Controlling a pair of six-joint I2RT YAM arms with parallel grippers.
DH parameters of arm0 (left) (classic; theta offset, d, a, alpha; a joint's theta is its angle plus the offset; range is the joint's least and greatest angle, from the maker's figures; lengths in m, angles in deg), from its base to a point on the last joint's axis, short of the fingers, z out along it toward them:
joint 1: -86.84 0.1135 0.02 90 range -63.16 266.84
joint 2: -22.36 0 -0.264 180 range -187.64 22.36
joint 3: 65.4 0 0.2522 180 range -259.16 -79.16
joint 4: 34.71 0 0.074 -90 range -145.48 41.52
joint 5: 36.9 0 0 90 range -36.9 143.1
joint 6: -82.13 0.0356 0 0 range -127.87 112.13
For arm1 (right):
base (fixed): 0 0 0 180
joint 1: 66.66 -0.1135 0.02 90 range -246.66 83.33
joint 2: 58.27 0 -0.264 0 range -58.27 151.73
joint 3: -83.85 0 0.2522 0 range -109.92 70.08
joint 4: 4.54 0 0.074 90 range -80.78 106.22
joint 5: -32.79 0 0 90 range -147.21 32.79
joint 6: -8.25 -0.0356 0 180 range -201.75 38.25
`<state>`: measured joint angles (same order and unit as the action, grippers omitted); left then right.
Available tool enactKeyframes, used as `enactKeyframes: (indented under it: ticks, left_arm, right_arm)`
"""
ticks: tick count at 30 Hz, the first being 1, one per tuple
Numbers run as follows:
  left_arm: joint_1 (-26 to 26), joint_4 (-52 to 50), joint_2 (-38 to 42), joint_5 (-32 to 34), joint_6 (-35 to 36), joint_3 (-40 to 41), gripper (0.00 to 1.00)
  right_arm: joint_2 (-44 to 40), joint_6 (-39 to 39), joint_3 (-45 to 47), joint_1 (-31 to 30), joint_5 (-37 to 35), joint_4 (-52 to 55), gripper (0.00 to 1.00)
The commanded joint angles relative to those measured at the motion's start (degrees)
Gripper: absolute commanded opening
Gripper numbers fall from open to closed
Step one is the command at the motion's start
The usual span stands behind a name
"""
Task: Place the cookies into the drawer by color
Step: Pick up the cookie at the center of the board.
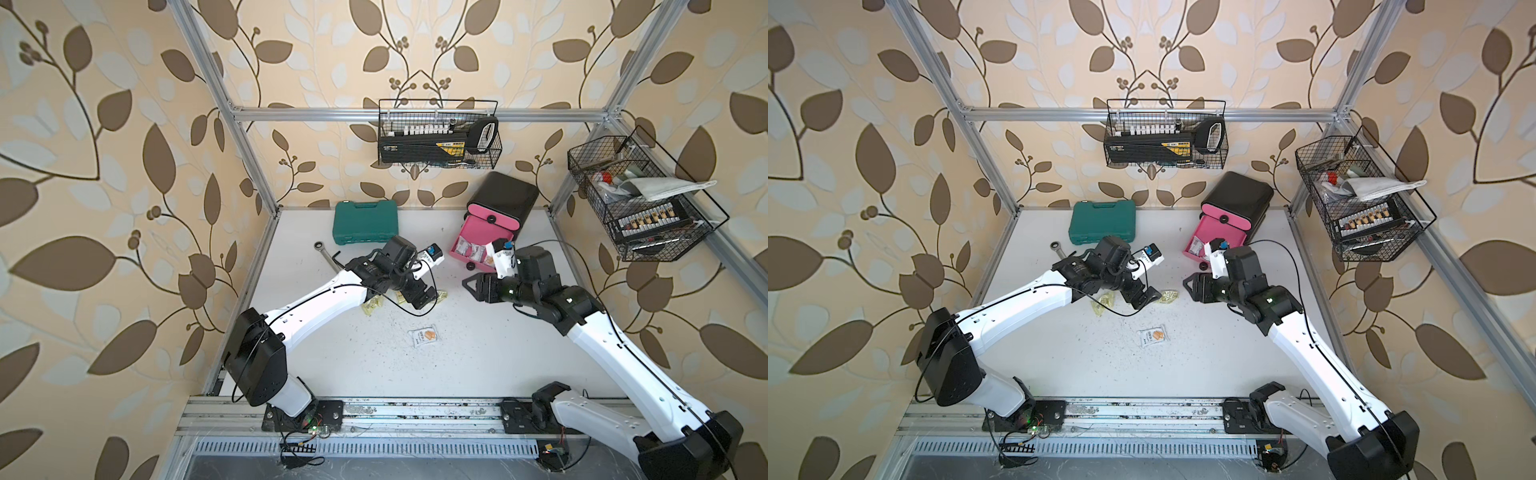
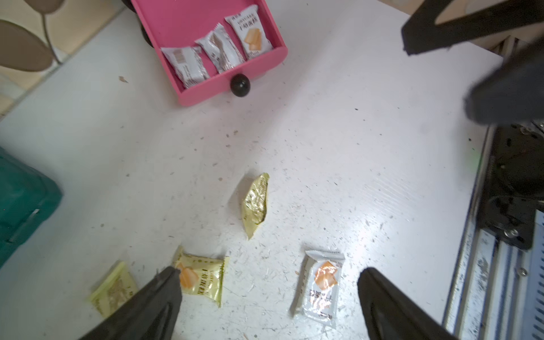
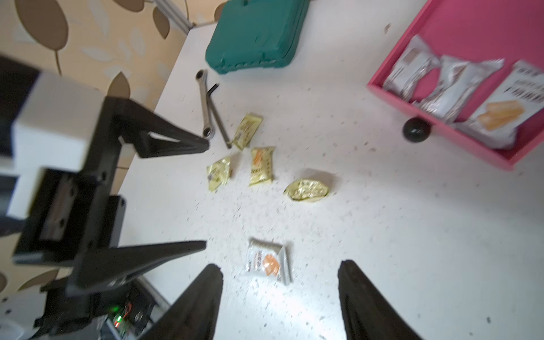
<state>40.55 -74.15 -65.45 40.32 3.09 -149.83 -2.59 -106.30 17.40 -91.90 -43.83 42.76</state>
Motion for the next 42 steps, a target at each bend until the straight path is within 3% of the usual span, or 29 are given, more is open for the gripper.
enactKeyframes:
  ticks: [1,4,9,17,25,38,42]
  left_arm:
    - [-3.02,-1.13,0.02,-2.89,2.59,2.82,0.93]
    - [-5.92,0.44,-1.65,-0.12,2.15,6.08,0.92]
    - [-6.43,7.55,-4.2,-0.89,-1.89,11.9,0.88]
    - [-7.58,7.66,-12.66,3.17,-1.54,10.12,0.88]
    - [-8.43,6.87,-16.04,4.14,-0.77,9.44,0.85]
    - [-12.79,5.89,-18.51,11.75,-4.43,9.17,0.39]
    - [-12.84,7.52,-17.13,11.7,-8.46,8.28,0.3]
  right_arm:
    - [-4.36,-4.31,3.22,-2.47,-0.05,0.63,0.65]
    - [-6.46,-5.06,4.33,-3.79,-0.13,1.47,0.65]
    - [-9.1,-5.24,4.87,-4.93,-1.56,3.08,0.66]
    - [-10.42,-4.65,5.06,-4.96,-2.53,4.82,0.68]
    - [-11.12,-5.44,5.14,-5.03,-2.66,5.31,0.68]
    - [-11.71,-6.33,4.78,-5.03,-4.3,5.51,0.69]
    - [-13.14,-8.59,4.97,-5.01,-9.37,6.52,0.69]
